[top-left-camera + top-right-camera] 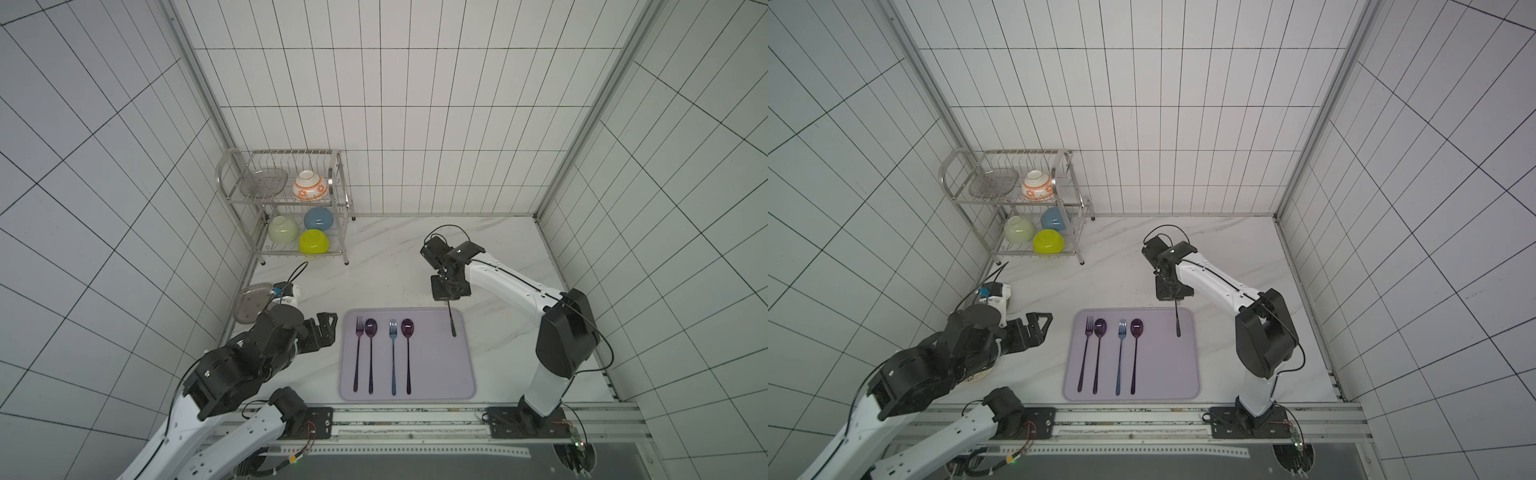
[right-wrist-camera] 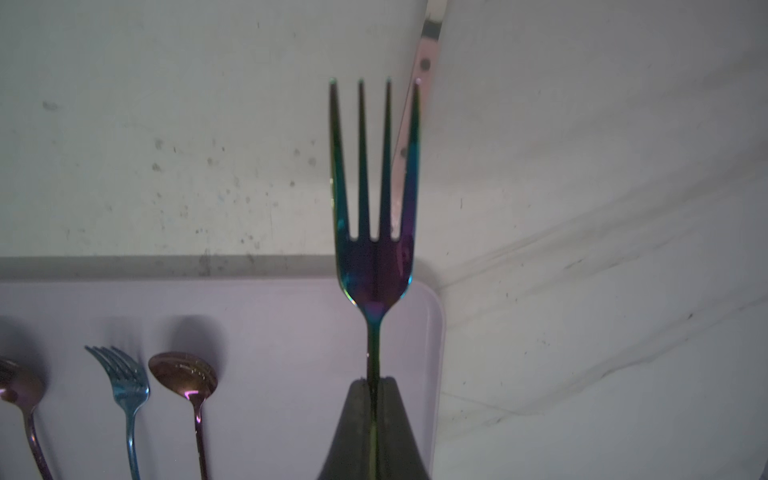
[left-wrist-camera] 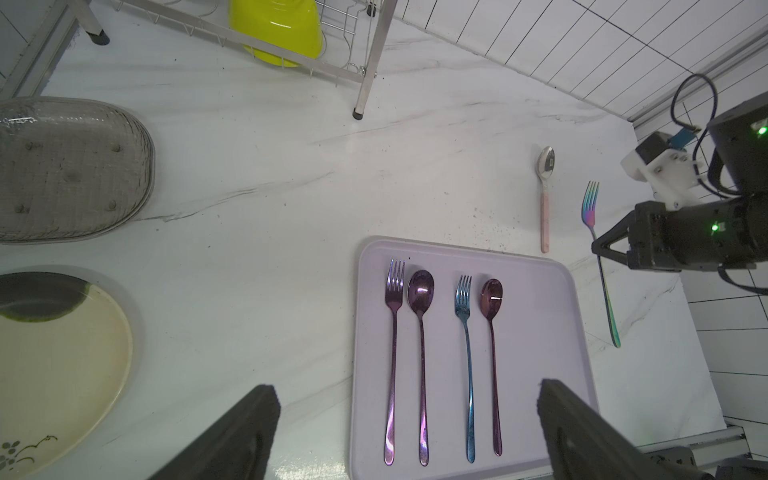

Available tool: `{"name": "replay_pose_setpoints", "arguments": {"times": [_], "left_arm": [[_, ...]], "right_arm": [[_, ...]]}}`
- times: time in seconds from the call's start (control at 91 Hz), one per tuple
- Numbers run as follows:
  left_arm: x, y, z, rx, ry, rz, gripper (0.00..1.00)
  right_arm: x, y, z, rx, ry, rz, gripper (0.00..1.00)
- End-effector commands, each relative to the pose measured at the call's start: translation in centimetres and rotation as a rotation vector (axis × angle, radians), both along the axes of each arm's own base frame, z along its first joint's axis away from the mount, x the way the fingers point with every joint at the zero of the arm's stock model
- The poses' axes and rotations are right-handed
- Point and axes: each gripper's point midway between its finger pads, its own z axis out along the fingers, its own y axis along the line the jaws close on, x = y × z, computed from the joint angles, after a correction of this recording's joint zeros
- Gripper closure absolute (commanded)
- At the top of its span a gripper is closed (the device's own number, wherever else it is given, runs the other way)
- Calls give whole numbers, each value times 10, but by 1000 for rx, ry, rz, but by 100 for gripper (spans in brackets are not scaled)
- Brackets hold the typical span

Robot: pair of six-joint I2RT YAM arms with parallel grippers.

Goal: Set the spoon and fork side by side
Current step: Place the fork on the tray.

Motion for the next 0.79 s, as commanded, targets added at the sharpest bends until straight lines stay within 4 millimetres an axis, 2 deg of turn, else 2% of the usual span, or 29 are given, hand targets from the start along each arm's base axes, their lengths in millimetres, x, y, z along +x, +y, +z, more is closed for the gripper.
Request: {"name": "replay_pose_setpoints", "arguments": {"times": [0.0, 0.11, 0.363, 0.583, 0.78], "left_arm": [[-6, 0, -1, 15, 1, -41, 2], [-11, 2, -1, 8, 4, -55, 2], [-21, -2, -4, -17, 30, -94, 2], [-25, 0, -2, -37, 26, -87, 2], [-27, 4, -5, -32, 32, -79, 2]], "right_arm": [[-39, 4, -6, 30, 3, -102, 100], [-62, 11, -28, 67, 30, -164, 100], [-85, 20, -58, 37, 19, -192, 100], [-101, 30, -75, -37, 23, -126, 100], [-103, 24, -80, -103, 18, -75, 100]]}}
